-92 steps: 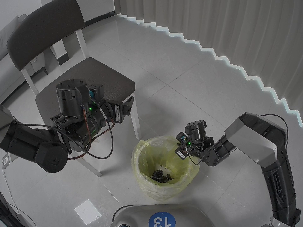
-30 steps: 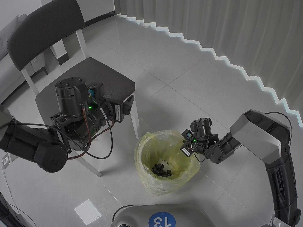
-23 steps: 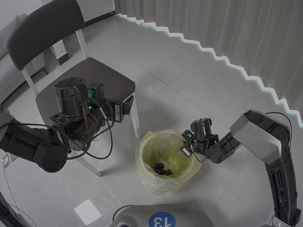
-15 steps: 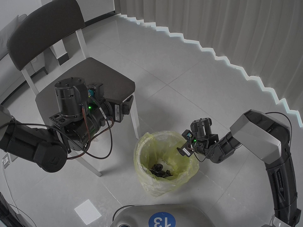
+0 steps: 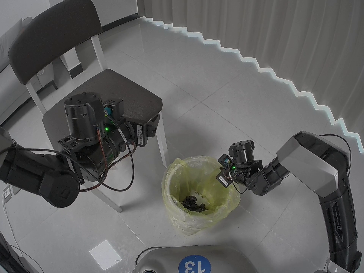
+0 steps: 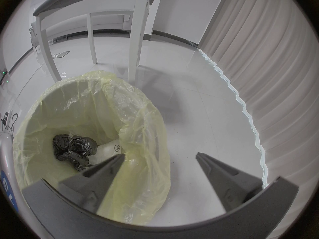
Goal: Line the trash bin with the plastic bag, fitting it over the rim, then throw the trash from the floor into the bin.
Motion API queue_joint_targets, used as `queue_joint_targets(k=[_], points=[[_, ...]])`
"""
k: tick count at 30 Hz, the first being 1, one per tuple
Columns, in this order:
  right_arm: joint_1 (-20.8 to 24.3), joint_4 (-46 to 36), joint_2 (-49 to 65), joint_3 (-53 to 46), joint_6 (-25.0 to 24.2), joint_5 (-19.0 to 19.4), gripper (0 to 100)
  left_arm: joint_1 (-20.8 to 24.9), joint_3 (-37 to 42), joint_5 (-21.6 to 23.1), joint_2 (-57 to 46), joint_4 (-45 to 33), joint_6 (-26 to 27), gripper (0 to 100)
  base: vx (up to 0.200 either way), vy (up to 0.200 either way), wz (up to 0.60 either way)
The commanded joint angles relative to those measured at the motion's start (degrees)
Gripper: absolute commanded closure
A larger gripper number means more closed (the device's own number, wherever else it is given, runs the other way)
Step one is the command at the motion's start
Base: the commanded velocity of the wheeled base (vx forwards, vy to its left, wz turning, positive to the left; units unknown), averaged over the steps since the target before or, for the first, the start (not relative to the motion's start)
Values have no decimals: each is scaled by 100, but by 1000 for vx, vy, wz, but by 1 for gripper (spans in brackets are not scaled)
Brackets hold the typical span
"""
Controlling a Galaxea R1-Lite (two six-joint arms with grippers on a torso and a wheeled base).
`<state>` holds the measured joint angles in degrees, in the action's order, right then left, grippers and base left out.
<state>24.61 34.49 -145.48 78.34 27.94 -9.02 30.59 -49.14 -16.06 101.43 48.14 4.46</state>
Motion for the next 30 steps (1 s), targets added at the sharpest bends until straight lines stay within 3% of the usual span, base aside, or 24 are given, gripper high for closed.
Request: queue_joint_targets(k=[1, 30], points=[[0, 5, 38, 6, 1, -3, 100, 0, 10, -3, -9, 2, 2, 0, 0, 0, 0], [-167, -162, -209, 226, -122, 6, 100, 9, 36, -3, -97, -6, 2, 0, 0, 0, 0]])
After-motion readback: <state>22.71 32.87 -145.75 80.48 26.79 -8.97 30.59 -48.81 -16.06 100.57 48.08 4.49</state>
